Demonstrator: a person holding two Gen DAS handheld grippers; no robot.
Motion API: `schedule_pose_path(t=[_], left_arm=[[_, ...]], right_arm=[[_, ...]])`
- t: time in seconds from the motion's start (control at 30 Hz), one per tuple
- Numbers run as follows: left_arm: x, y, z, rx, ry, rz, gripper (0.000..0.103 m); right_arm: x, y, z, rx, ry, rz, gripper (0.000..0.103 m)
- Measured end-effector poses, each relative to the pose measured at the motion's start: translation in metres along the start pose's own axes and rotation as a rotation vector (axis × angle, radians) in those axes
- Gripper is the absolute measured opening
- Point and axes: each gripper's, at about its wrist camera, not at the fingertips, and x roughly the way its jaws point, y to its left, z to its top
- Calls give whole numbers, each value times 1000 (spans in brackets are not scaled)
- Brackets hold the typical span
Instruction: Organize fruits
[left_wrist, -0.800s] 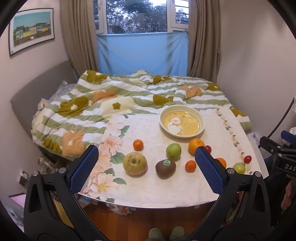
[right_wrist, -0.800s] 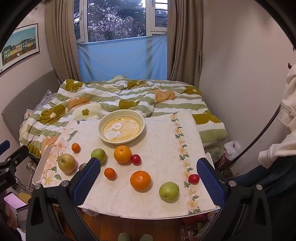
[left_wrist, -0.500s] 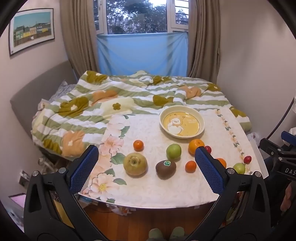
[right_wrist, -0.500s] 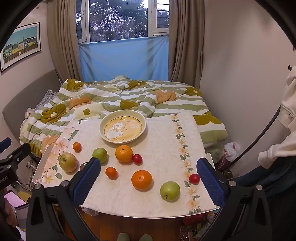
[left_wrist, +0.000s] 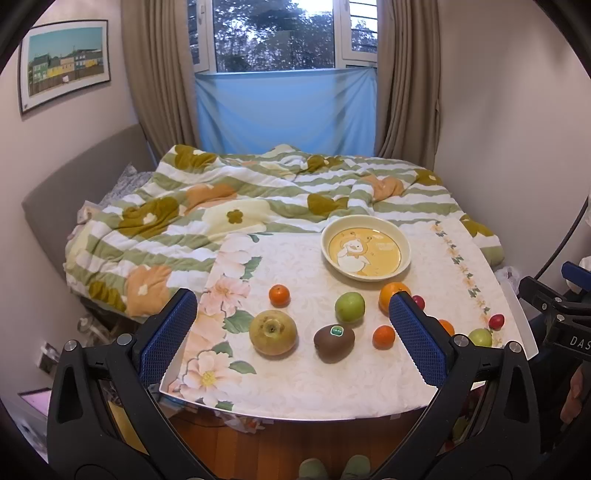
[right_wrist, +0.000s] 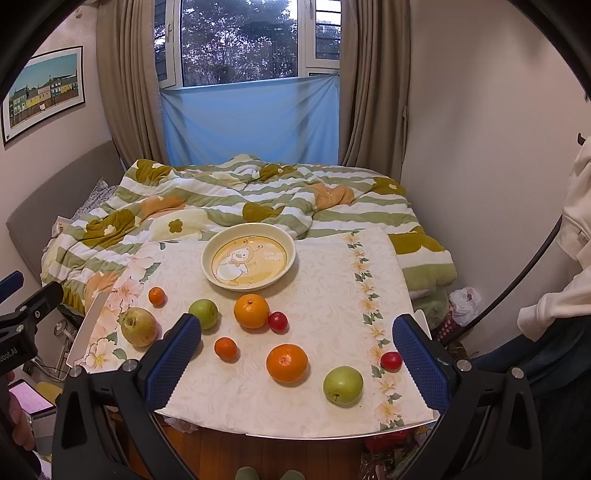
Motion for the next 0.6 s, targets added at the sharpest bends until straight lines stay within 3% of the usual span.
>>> schedule_pose_path(t=[0.6], left_arm=[[3, -2, 2, 5, 1, -1, 103]], right_arm=[[0, 1, 1, 0, -1, -2, 103]])
